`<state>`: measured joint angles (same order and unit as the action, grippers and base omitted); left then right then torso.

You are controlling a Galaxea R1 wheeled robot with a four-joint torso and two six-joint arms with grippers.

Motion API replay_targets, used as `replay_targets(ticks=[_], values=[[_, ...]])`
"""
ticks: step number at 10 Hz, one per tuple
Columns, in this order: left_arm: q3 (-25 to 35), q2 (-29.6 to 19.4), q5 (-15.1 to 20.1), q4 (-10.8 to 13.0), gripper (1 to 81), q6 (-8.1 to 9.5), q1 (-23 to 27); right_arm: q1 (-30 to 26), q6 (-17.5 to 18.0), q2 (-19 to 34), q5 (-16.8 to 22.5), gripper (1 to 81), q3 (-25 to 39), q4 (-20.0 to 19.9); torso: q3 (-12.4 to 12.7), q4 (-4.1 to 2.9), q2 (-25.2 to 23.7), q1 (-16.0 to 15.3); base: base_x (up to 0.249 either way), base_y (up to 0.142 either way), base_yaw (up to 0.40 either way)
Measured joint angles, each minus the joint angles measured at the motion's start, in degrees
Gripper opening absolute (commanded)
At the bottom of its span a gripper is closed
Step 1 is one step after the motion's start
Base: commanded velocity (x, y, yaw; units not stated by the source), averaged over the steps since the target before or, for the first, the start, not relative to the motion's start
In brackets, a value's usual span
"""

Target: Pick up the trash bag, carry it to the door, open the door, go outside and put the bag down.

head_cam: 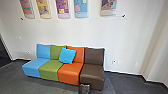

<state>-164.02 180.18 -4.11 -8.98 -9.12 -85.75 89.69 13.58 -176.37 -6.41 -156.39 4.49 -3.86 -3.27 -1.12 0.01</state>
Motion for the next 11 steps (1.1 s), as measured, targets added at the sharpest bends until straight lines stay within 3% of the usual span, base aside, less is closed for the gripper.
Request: replay_targets(ticks=[4,11], values=[[0.0,0.0,0.0,0.0,81.1,0.0,0.0,0.0,0.0,0.0,0.0,81.1,0.0,0.0,0.0,0.0,0.0,0.0,0.105,-0.071,0.0],[0.0,0.3,-0.1,0.0,81.1,0.0,0.0,-0.2,-0.3,0.0,0.0,81.1,0.0,0.0,0.0,0.0,0.0,0.0,0.105,0.0,0.0]])
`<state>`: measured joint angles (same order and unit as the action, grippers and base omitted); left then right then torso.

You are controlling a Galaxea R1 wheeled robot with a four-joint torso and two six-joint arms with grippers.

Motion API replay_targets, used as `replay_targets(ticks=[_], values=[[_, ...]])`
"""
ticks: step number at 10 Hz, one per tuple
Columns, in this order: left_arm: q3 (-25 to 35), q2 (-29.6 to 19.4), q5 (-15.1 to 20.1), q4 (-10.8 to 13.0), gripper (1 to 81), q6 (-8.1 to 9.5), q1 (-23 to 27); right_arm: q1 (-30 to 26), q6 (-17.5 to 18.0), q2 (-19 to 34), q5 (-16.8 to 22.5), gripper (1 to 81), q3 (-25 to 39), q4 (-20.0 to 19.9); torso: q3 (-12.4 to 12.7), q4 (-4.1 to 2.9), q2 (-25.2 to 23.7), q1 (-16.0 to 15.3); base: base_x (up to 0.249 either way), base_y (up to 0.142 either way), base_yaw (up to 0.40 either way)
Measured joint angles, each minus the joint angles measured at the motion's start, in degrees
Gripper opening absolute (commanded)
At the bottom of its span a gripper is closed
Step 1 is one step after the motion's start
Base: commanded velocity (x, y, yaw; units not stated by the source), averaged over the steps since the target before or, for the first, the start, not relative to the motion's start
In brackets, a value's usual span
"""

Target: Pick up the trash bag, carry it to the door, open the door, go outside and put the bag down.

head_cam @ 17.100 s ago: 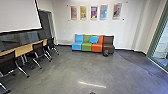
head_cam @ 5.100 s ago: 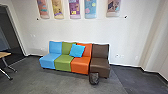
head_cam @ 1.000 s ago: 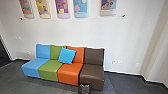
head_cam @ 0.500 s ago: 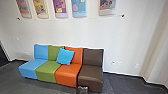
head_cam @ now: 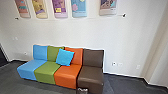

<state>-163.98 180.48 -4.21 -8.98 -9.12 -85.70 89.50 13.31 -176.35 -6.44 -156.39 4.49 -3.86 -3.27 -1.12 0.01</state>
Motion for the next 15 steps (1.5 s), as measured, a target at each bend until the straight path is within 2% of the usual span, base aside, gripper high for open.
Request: replay_targets(ticks=[15], values=[[0.0,0.0,0.1,0.0,81.1,0.0,0.0,0.0,0.0,0.0,0.0,81.1,0.0,0.0,0.0,0.0,0.0,0.0,0.105,0.0,0.0]])
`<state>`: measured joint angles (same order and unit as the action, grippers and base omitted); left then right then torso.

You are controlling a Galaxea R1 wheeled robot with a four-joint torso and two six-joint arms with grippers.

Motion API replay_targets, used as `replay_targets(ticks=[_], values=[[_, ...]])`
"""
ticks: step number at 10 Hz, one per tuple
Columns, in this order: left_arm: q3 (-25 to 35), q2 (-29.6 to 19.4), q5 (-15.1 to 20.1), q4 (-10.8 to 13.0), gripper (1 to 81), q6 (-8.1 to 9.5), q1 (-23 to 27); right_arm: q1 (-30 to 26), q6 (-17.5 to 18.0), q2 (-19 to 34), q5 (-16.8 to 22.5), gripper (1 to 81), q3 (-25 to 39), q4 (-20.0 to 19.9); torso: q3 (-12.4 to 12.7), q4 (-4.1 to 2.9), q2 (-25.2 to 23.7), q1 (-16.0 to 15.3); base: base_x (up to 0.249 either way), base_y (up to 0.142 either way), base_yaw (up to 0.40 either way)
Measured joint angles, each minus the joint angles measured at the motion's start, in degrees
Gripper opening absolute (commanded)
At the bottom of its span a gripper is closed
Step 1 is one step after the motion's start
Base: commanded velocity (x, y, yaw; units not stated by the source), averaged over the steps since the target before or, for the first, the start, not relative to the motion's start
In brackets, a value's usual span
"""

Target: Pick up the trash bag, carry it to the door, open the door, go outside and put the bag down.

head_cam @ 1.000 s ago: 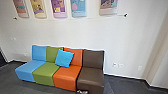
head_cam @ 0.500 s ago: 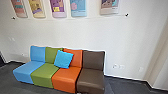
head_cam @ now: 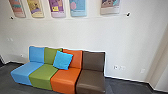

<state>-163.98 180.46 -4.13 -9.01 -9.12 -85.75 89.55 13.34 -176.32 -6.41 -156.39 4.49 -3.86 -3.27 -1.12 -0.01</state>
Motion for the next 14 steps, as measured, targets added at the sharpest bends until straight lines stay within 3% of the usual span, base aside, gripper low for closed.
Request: replay_targets(ticks=[14], values=[[0.0,0.0,0.0,0.0,81.1,0.0,0.0,0.1,0.0,0.0,0.0,81.1,-0.1,0.0,0.0,0.0,0.0,0.0,0.099,0.0,0.0]])
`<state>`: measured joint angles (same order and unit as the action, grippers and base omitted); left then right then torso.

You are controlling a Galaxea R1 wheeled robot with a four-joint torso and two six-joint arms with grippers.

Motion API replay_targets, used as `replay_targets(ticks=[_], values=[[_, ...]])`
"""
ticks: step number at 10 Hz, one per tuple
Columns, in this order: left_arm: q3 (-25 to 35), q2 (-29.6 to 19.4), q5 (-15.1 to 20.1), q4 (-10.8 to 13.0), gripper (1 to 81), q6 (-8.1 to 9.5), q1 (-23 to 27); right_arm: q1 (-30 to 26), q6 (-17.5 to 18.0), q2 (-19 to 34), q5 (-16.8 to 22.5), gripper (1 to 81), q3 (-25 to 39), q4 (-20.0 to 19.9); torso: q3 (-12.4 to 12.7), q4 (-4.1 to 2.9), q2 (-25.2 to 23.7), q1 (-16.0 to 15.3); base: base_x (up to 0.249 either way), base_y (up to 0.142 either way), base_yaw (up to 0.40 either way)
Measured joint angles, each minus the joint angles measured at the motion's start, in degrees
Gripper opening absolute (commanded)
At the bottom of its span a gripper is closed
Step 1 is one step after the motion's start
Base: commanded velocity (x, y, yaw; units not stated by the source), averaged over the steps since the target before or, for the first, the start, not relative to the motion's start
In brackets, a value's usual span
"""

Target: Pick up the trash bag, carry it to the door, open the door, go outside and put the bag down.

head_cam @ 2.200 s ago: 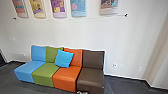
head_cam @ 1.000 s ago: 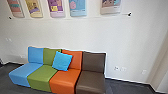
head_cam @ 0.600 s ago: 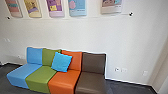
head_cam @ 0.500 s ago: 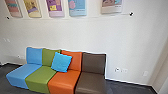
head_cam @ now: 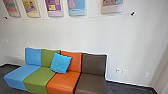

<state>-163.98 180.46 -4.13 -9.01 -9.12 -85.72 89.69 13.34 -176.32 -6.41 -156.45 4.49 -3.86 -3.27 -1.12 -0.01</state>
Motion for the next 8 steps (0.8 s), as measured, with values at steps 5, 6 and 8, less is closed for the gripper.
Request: replay_targets(ticks=[5,6,8], values=[[0.0,0.0,0.0,0.0,81.1,0.0,0.0,0.0,0.0,0.0,0.0,81.1,0.0,0.0,0.0,0.0,0.0,0.0,0.087,0.0,0.0],[0.0,0.0,0.0,0.0,81.1,0.0,0.0,0.0,0.0,0.0,0.0,81.1,0.0,0.0,0.0,0.0,0.0,0.0,0.087,0.0,0.0],[0.0,0.0,0.0,0.0,81.1,0.0,0.0,0.0,0.0,0.0,0.0,81.1,0.0,0.0,0.0,0.0,0.0,0.0,0.087,0.0,0.0]])
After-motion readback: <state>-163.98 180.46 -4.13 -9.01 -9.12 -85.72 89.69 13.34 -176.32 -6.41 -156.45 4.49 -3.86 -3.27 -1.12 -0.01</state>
